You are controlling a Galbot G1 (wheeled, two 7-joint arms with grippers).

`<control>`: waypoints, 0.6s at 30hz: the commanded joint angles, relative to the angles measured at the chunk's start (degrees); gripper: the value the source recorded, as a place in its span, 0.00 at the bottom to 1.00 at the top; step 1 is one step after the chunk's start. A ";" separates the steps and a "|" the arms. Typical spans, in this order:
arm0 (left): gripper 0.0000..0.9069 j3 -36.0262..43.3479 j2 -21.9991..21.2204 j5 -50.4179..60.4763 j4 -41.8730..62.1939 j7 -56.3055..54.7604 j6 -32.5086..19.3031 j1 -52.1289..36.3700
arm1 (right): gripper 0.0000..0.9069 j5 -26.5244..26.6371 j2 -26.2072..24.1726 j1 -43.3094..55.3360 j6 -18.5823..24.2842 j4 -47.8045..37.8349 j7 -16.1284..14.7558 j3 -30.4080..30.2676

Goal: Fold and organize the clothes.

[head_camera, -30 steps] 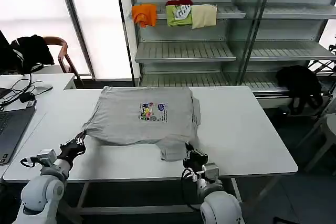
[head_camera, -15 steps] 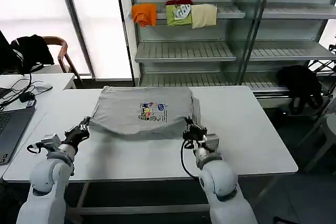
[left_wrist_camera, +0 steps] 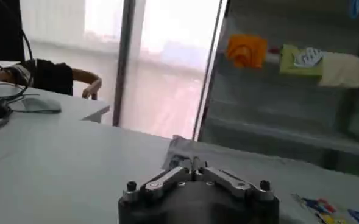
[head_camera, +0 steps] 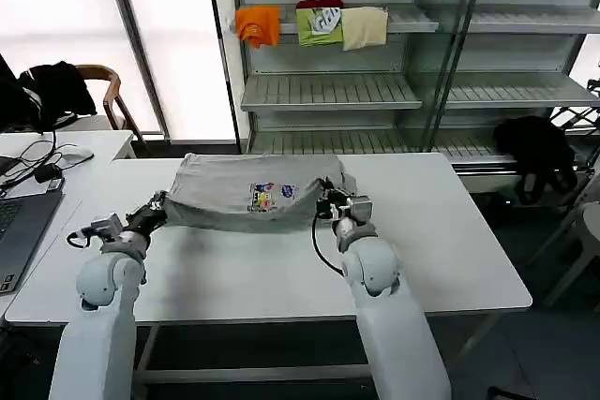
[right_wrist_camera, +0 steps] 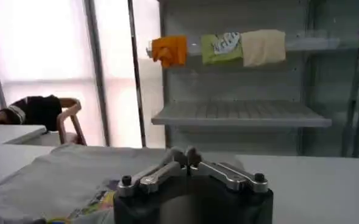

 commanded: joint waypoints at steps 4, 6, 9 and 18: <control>0.01 0.41 -0.60 4.26 11.45 1.05 -1.74 -5.80 | 0.00 -2.99 2.22 6.13 4.54 -14.42 -1.77 2.81; 0.01 0.47 -0.52 4.73 12.27 1.48 -1.97 -5.84 | 0.00 -3.30 2.29 6.90 5.18 -15.74 -2.16 2.96; 0.01 0.49 -0.54 5.20 12.83 2.02 -2.21 -5.86 | 0.00 -3.70 2.60 7.81 5.98 -17.74 -2.46 2.99; 1.00 0.94 -0.49 7.71 12.13 3.08 -3.01 -5.14 | 1.00 -6.98 2.80 9.67 10.23 -21.73 -2.42 4.32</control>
